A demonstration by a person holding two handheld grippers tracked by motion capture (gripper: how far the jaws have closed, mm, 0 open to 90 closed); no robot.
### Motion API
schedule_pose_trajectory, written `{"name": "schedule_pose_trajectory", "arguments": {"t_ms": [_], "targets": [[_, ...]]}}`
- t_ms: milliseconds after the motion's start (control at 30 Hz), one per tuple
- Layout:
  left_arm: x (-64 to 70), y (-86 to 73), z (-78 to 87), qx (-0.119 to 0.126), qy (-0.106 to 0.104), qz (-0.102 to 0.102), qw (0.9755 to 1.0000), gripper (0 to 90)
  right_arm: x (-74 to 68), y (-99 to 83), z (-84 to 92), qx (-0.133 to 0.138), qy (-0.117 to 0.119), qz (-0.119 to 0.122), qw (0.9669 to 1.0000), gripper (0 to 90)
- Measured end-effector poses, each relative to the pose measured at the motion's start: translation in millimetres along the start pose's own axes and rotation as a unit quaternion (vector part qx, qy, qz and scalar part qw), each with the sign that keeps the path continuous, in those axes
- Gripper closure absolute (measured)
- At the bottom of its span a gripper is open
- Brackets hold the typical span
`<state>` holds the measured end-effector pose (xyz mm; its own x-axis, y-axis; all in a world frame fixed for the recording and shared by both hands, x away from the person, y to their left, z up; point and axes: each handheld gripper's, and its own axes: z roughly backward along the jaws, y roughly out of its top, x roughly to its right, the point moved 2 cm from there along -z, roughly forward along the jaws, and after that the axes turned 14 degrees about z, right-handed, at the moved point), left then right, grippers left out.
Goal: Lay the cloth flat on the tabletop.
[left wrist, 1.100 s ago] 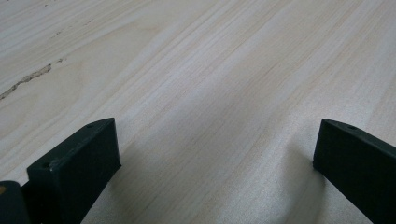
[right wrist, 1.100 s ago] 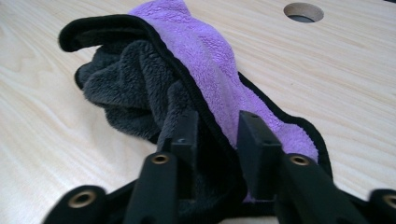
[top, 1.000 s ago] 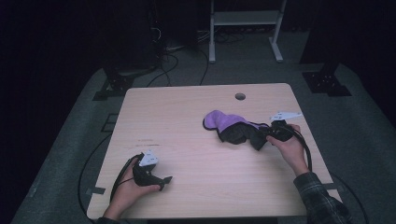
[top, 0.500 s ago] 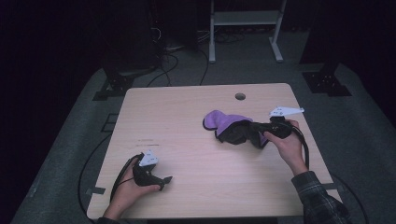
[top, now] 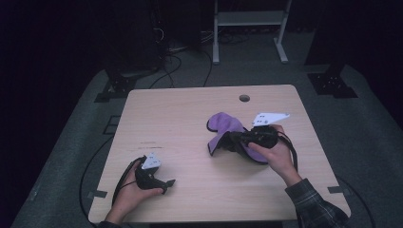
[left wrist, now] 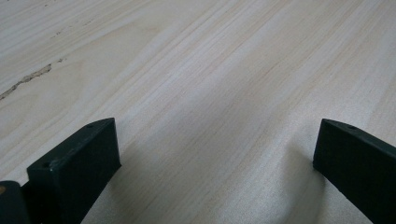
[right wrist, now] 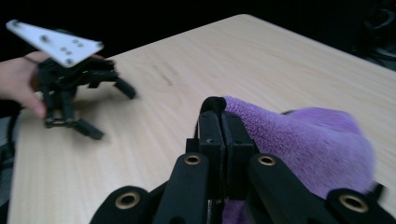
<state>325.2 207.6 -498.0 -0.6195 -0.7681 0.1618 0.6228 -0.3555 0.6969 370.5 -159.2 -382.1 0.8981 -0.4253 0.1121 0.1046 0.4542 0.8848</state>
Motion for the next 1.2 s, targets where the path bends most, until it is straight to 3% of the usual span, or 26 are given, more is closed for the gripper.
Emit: {"name": "schedule_pose_trajectory", "arguments": {"t_ms": [33,233,500,633,667,733,867,967,1000,1067,1200], "targets": [[0.0,0.0,0.0,0.0,0.0,0.0,1.0,0.0,-8.2,2.7,-6.8,0.001,0.018,0.001,0.9998,87.6],[-0.2,0.1,0.3,-0.002,0.0,-0.001,1.0,0.0,-30.4,9.6,-23.7,0.001,0.062,0.014,0.998,87.6],[-0.2,0.0,0.3,-0.002,0.0,-0.002,1.0,0.0,-69.5,13.5,-50.2,-0.015,0.129,0.038,0.9908,87.2],[-0.2,0.0,0.3,-0.002,0.0,-0.002,1.0,0.0,-73.8,10.9,-56.0,-0.016,0.136,0.04,0.9898,74.0],[-0.3,0.0,0.3,-0.002,0.0,-0.002,1.0,0.0,-72.8,12.1,-53.7,-0.01,0.132,0.04,0.9905,67.9],[-0.3,0.1,0.3,-0.002,0.0,-0.002,1.0,0.0,-72.0,12.9,-51.5,-0.008,0.132,0.039,0.9905,67.1],[-0.3,0.0,0.3,-0.002,0.0,-0.002,1.0,0.0,-59.2,10.8,-35.0,0.004,0.105,0.032,0.994,59.5],[-0.2,0.0,0.1,-0.001,0.0,-0.002,1.0,0.0,-52.6,6.6,-29.5,-0.004,0.085,0.031,0.9959,57.4],[-0.2,0.0,0.2,-0.002,0.0,-0.002,1.0,0.0,-43.5,-2.5,-22.9,-0.013,0.061,0.021,0.9978,56.3],[-0.3,0.0,0.3,-0.002,0.0,-0.002,1.0,0.0,-40.1,-6.1,-21.3,-0.015,0.056,0.019,0.9982,55.7],[-0.3,0.0,0.4,-0.003,0.001,-0.002,1.0,0.0,-24.2,-29.6,-13.9,-0.046,0.018,0.007,0.9988,54.0]]}}
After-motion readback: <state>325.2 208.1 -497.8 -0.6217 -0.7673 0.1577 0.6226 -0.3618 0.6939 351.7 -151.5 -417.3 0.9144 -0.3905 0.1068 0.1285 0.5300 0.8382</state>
